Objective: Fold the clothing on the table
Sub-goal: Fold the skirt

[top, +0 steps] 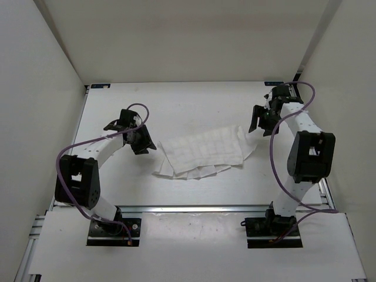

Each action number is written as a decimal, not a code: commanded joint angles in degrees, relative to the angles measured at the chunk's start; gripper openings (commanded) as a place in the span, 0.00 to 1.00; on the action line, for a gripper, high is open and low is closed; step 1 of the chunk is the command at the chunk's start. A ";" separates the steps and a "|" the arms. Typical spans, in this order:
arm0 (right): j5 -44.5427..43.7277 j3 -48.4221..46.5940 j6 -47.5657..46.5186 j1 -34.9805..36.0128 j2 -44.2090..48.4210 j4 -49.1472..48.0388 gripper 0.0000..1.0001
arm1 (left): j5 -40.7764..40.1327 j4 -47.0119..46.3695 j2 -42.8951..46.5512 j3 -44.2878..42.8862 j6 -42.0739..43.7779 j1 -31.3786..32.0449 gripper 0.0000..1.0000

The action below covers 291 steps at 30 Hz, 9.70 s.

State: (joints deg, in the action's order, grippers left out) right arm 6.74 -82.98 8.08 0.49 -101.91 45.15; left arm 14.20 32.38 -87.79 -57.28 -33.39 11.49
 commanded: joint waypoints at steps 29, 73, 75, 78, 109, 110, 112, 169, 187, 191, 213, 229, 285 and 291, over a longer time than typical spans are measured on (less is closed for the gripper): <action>43.61 14.95 -7.46 -1.82 -12.70 -15.88 0.65 | -8.48 -2.23 3.24 11.58 -2.38 -1.47 0.51; 29.46 32.00 -3.85 -3.56 3.20 -22.73 0.66 | -9.10 -0.21 9.22 15.79 0.26 -4.63 0.52; 31.21 32.70 -3.07 -5.40 3.73 -23.17 0.65 | -9.19 -0.21 9.48 16.32 0.08 -4.63 0.52; 31.14 32.97 -3.06 -7.43 4.61 -23.52 0.65 | -9.18 -0.30 9.13 16.06 -0.10 -4.46 0.52; 36.24 33.94 -2.54 -14.03 2.51 -25.11 0.65 | -9.80 0.75 7.46 15.26 1.39 -5.51 0.51; 36.41 33.85 -2.54 -13.33 1.72 -24.58 0.65 | -9.54 0.75 7.46 15.26 1.66 -5.68 0.52; 37.72 33.41 -1.66 -12.28 1.19 -24.75 0.65 | -9.36 0.84 7.11 15.17 1.31 -5.51 0.52; 30.96 24.80 -5.61 -4.09 -8.31 -6.65 0.00 | -20.34 -3.82 -19.61 -19.28 7.27 3.28 0.33; 31.75 19.26 -6.94 -9.02 -10.59 -3.05 0.00 | -14.47 0.75 -12.15 -3.82 7.55 11.72 0.09; 30.71 17.42 -6.67 -8.58 -9.46 -1.73 0.00 | -10.26 0.05 -10.39 -1.88 5.80 11.45 0.09; 32.62 -3.77 -0.53 9.60 -7.52 6.36 0.00 | -5.14 -4.08 -8.27 2.17 3.41 10.58 0.09; 52.14 -22.38 13.54 25.60 -21.65 -8.67 0.00 | -5.14 -4.70 -6.43 3.14 4.64 9.00 0.09; 43.45 -32.95 12.77 31.50 -31.51 -2.19 0.00 | -3.61 1.29 6.40 -5.12 7.63 -4.63 0.10; 37.46 -25.40 10.64 30.01 -30.99 -0.93 0.00 | 21.09 -13.86 8.95 2.48 0.64 -0.15 0.13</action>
State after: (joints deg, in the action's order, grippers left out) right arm 48.71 -111.42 23.66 31.18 -134.26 37.56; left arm 18.20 28.03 -80.77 -60.07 -27.62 9.32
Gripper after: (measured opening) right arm 0.004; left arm 0.135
